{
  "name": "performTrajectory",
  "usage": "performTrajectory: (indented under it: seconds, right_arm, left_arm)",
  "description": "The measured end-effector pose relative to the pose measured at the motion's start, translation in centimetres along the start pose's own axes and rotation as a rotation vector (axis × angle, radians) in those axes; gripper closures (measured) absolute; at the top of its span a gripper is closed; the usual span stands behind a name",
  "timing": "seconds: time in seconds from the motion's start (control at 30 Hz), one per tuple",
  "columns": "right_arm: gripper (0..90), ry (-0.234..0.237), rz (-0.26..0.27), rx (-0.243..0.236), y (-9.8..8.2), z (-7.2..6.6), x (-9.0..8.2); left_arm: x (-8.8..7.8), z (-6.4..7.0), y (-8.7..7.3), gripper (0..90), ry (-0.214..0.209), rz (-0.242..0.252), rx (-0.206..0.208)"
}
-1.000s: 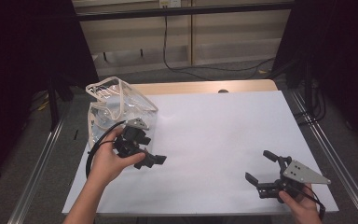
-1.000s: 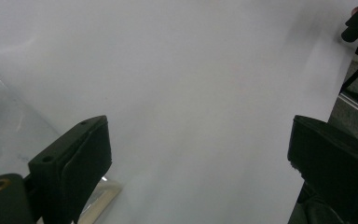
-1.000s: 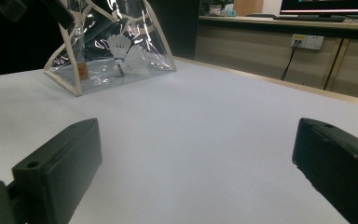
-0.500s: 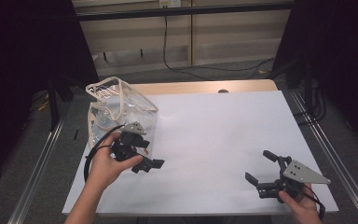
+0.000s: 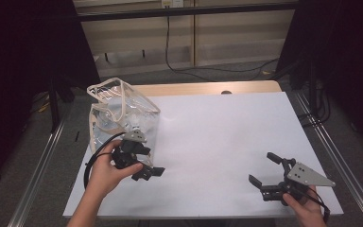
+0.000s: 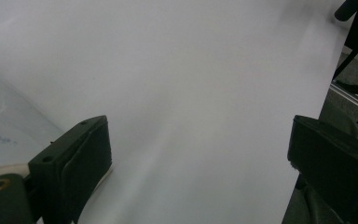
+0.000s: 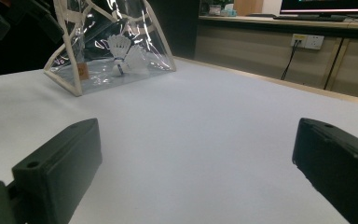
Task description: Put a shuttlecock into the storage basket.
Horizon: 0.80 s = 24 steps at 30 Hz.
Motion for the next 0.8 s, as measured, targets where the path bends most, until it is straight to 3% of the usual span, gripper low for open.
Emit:
performTrajectory:
  seconds: [0.43,0.8]
  right_arm:
    - [0.7,-0.003,-0.003,-0.007,0.0,0.0,0.0]
    - [0.7,-0.001,0.0,-0.006,0.0,0.0,0.0]
  left_arm:
    - [-0.1,-0.3,-1.4,6.4,0.015,0.006,-0.014]
    - [0.0,-0.8,-2.4,6.6,0.032,0.046,-0.036]
Point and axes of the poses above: each handheld gripper's, and its own axes: x roughly forward along the jaws, y roughly out of its top, z roughly to its right, the point moved 7 cm from there along x, roughly forward along the jaws, and after that the axes turned 7 degrees about x, right-handed, at the moved point
